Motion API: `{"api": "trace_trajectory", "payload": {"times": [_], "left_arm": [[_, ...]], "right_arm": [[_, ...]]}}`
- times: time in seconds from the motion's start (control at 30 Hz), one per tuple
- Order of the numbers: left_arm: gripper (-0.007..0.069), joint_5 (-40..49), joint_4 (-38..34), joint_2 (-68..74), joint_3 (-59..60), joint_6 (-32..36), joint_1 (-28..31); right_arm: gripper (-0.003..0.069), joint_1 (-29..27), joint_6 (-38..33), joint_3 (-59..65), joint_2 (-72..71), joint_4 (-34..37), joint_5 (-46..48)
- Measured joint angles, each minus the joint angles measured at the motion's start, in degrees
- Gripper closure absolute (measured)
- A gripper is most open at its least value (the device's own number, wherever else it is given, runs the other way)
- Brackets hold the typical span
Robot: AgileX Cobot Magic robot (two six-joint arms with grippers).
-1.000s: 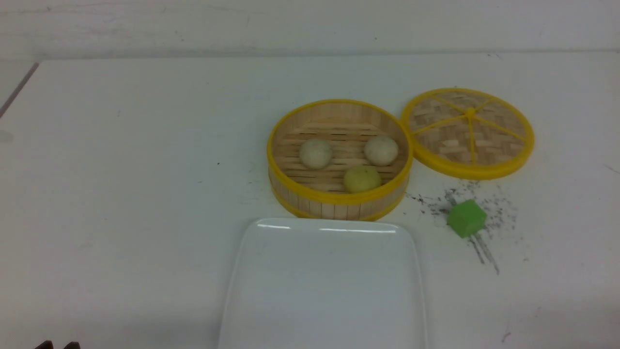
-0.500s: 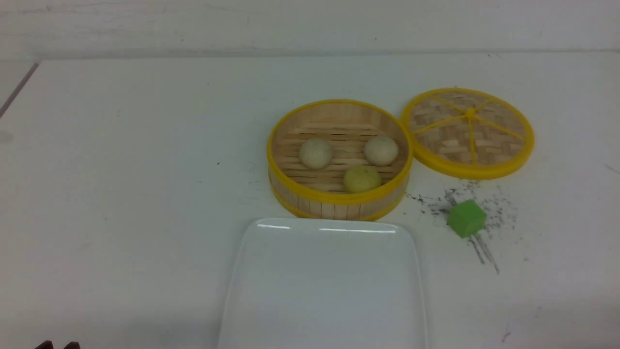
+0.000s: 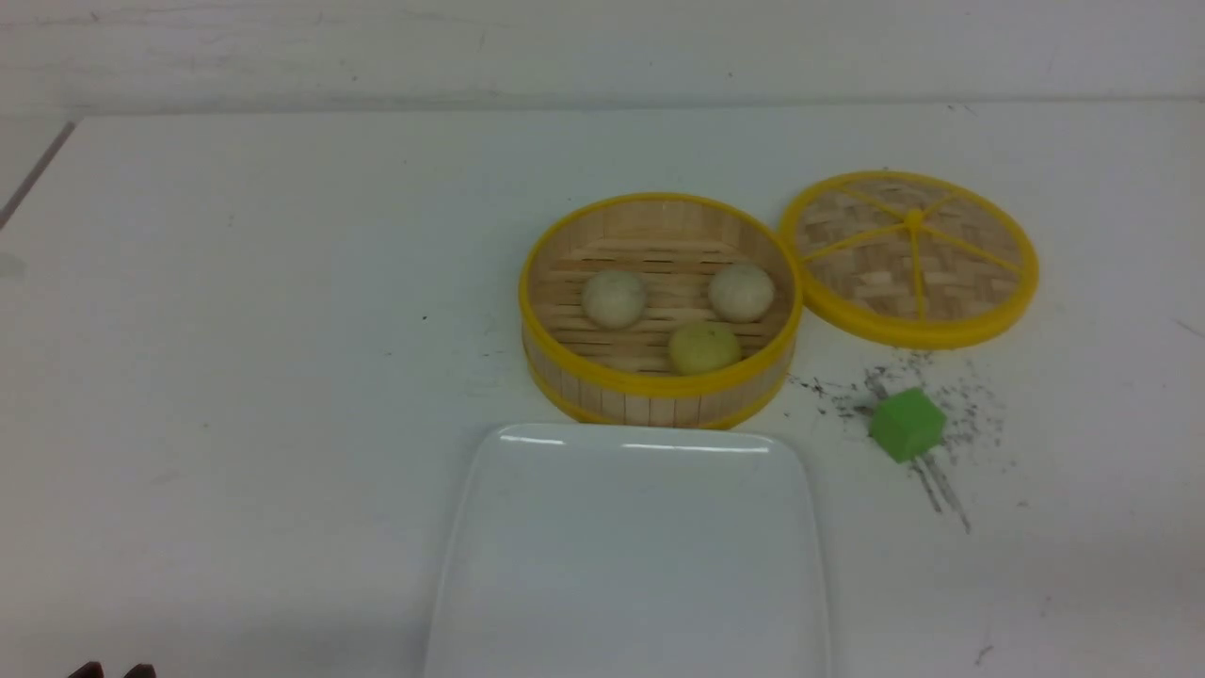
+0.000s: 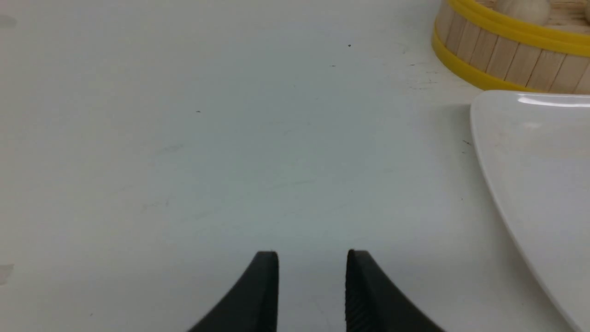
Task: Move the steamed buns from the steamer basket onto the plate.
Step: Use the right arm to grab the steamed stuffed bun that is closest to it
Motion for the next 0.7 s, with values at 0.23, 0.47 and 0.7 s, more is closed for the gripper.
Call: {"api": "trace_trajectory", "payload": {"times": [0.23,0.47,0.7], "left_arm": [[0.0384,0.0,0.0,0.0,0.0,0.0,0.0],[0.0384,0.0,0.0,0.0,0.0,0.0,0.0],[0.0384,0.0,0.0,0.0,0.0,0.0,0.0]], "right_arm": [[0.0416,0.0,-0.7,-5.1,-0.1,2.5,10.6],[0.0416,0.0,-1.1,-5.2,-0.1,6.1,12.1],[0.0416,0.0,-1.3,-5.2,-0.1,6.4,10.2]]}}
